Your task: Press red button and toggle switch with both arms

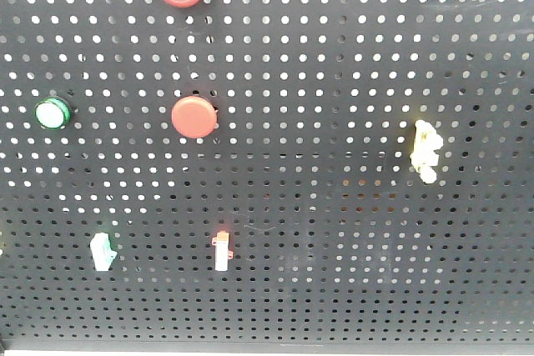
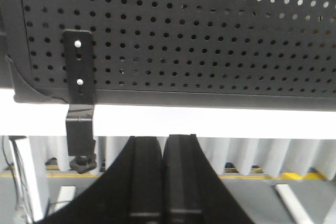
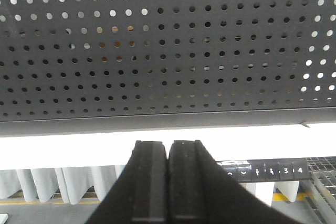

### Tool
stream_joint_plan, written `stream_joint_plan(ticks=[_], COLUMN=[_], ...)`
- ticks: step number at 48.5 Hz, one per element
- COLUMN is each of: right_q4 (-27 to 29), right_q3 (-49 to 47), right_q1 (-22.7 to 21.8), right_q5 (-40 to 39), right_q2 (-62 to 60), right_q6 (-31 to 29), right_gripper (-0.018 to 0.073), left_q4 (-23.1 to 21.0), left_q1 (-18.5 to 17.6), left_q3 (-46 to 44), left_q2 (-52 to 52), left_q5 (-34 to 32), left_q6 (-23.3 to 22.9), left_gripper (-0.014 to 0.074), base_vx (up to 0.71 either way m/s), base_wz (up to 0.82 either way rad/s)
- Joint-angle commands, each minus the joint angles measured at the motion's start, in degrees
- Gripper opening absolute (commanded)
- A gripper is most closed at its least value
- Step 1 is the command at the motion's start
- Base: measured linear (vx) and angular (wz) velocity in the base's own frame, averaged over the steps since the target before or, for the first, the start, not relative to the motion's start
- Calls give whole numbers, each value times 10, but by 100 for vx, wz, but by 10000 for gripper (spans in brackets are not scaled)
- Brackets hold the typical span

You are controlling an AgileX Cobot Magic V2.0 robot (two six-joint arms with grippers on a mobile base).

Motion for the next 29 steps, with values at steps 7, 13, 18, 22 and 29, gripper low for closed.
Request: stream_joint_plan(ticks=[7, 13, 18, 22, 29], right_q4=[-5, -5, -5, -5, -4], right_q3=[6, 6, 6, 6, 6], right_q1=[-4, -4, -4, -4, -4], right_q5=[-47, -47, -47, -48, -79], right_q2=[-9, -9, -9, -9, -9], right_q6=[-5, -5, -5, -5, -4], right_gripper=[-3, -3, -3, -3, -3], left_q4=[2, 2, 2, 2, 3], left_q1=[0, 0, 0, 0, 0], left_q3=[15, 15, 15, 15, 15], left_q2=[-9, -9, -9, -9, -9], left_q5=[-54, -54, -54, -54, -73], left_q6=[8, 8, 8, 8, 8], left_gripper=[2, 2, 2, 2, 2], base_vx=[0, 0, 0, 0, 0], base_wz=[0, 0, 0, 0, 0])
